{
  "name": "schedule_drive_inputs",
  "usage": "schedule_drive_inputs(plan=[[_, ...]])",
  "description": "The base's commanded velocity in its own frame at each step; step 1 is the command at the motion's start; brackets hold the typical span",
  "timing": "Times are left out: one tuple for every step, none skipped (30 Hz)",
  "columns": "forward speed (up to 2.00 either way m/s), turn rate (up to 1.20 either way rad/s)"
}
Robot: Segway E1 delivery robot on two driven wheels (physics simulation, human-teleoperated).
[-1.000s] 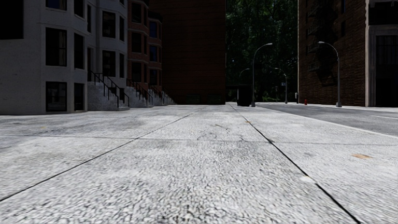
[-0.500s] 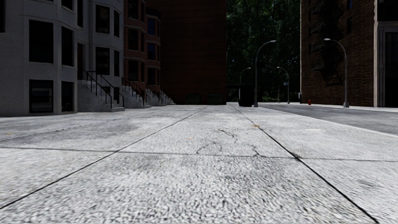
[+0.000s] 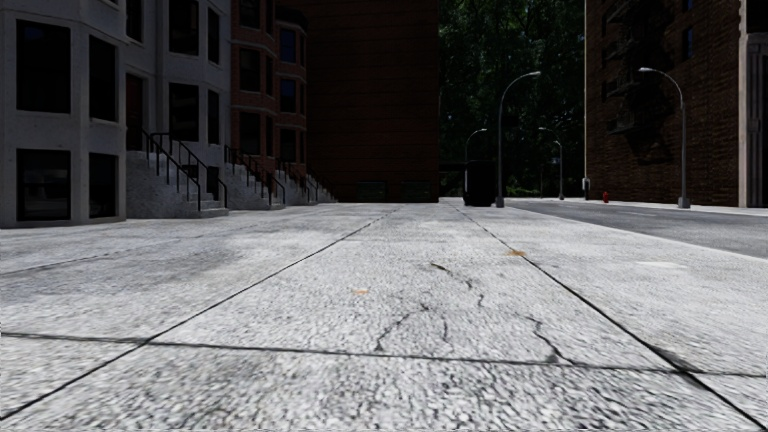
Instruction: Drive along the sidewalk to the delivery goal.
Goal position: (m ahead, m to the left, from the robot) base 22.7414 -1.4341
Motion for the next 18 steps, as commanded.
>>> schedule_drive_inputs(plan=[[2.00, 0.00], [2.00, 0.00], [2.00, 0.00], [2.00, 0.00], [2.00, 0.00], [2.00, 0.00], [2.00, 0.00], [2.00, 0.00], [2.00, 0.00], [2.00, 0.00], [2.00, 0.00], [2.00, 0.00], [2.00, 0.00], [2.00, 0.00], [2.00, 0.00], [2.00, 0.00], [2.00, 0.00], [2.00, 0.00]])
